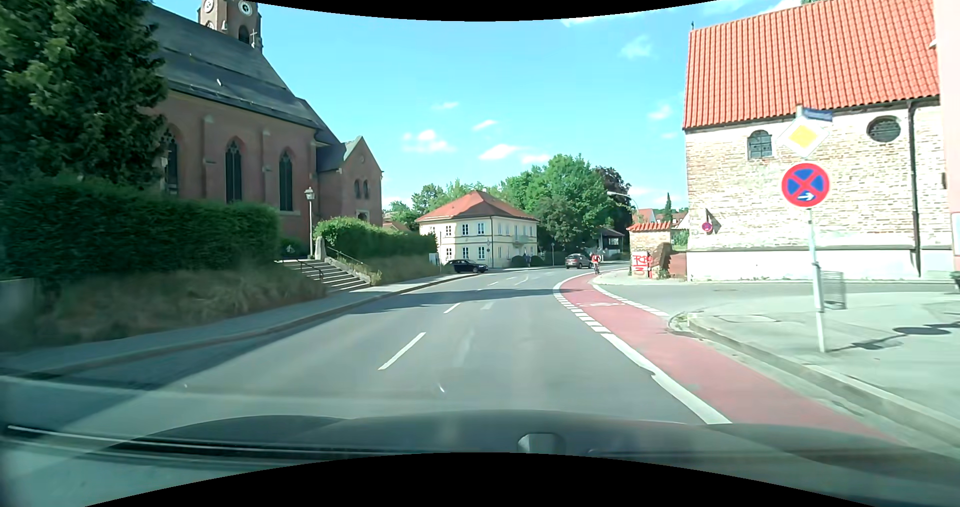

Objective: Follow the waypoints while adhering to traffic rules and regulations

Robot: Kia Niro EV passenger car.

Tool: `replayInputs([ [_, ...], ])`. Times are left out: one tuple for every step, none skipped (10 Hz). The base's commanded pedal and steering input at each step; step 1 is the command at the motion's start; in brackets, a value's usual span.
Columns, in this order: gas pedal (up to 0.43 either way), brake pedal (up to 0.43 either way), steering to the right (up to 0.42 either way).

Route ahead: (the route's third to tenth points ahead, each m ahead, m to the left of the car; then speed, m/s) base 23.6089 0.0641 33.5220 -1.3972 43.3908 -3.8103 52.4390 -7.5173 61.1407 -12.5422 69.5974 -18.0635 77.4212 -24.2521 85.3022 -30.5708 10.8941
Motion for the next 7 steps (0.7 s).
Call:
replayInputs([
  [0.000,0.006,0.014],
  [0.008,0.006,0.015],
  [0.008,0.006,0.016],
  [0.008,0.006,0.018],
  [0.008,0.006,0.018],
  [0.008,0.006,0.019],
  [0.008,0.006,0.019],
])
